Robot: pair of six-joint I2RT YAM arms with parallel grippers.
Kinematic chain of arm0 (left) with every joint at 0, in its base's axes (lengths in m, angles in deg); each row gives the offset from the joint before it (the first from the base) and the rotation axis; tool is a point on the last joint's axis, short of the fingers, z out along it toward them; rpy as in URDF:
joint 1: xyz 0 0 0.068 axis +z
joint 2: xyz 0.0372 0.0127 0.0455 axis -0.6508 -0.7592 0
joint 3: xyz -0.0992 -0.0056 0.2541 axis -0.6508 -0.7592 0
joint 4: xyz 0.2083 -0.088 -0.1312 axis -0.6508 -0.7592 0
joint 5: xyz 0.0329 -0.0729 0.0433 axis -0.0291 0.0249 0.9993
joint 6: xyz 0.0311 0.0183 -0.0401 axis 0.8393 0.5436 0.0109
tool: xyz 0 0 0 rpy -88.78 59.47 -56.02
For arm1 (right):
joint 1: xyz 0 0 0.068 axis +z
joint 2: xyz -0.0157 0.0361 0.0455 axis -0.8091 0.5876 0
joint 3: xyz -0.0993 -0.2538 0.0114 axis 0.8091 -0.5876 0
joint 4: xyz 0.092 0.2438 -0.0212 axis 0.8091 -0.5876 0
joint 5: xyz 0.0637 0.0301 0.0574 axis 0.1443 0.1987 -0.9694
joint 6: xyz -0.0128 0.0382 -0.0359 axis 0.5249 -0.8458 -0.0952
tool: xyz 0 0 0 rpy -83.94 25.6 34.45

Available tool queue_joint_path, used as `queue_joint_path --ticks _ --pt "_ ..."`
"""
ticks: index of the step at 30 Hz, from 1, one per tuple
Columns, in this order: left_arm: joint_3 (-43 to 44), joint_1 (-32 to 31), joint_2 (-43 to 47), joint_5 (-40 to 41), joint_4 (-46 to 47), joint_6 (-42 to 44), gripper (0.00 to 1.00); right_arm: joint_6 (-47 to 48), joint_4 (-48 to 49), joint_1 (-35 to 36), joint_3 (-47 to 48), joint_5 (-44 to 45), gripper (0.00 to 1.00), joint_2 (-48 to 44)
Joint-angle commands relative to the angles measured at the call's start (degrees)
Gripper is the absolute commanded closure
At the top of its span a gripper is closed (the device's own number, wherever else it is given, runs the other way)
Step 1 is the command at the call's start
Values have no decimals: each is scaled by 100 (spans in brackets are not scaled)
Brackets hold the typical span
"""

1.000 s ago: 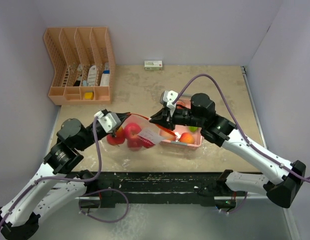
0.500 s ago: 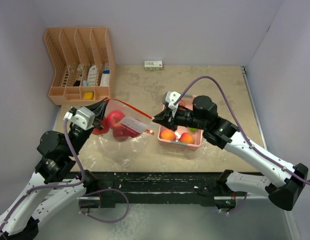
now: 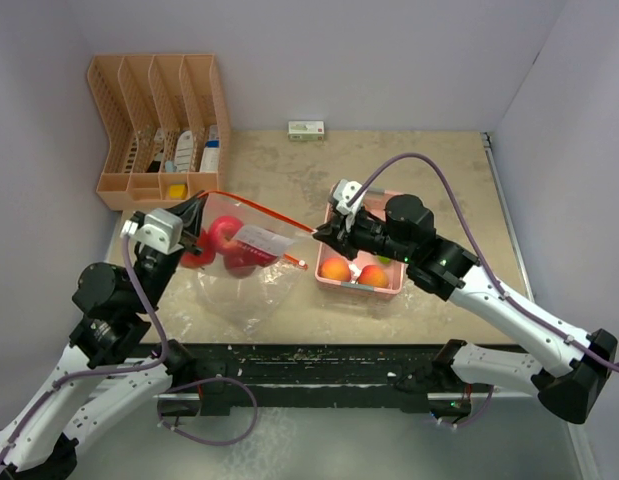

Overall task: Place the food in the zip-top bag and seal the zipper
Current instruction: Zip the zipper food storage bag at the center of the board, then place the zipper food storage bag at the center of the board.

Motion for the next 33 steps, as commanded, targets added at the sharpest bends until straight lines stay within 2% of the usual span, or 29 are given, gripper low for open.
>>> queue_joint_path --ticks 1,3,7,8,12,16,22,26,31,32,33 --pt "228 19 -27 263 562 11 100 -406 -86 -39 82 1003 81 20" --pt "231 14 -169 278 539 -128 100 -653 -91 -35 218 1274 57 11" --pt "242 15 -687 550 561 -525 100 -1216 146 -40 373 1593 19 -36" --pt "233 16 -840 652 648 -581 100 -1350 146 -36 408 1759 14 -3" --pt "162 18 -1623 967 1427 -653 100 -1687 -69 -42 569 2353 10 246" --pt "353 200 -2629 1043 2138 -683 100 -1853 58 -49 404 2322 9 277" --pt "443 1330 -3833 352 3228 -1747 100 -1911 281 -44 94 2256 10 190" --pt "463 1440 -4211 166 3864 -1594 100 -1906 349 -52 -24 2240 10 181" --pt "344 1445 -4124 -50 3332 -1807 65 -1954 449 -72 -82 2034 8 434" --pt "287 1446 -4036 -144 3193 -1836 50 -1957 449 -70 -74 1979 7 482" --pt "210 1446 -3907 -282 3097 -1846 25 -1957 462 -74 -73 1916 7 509"
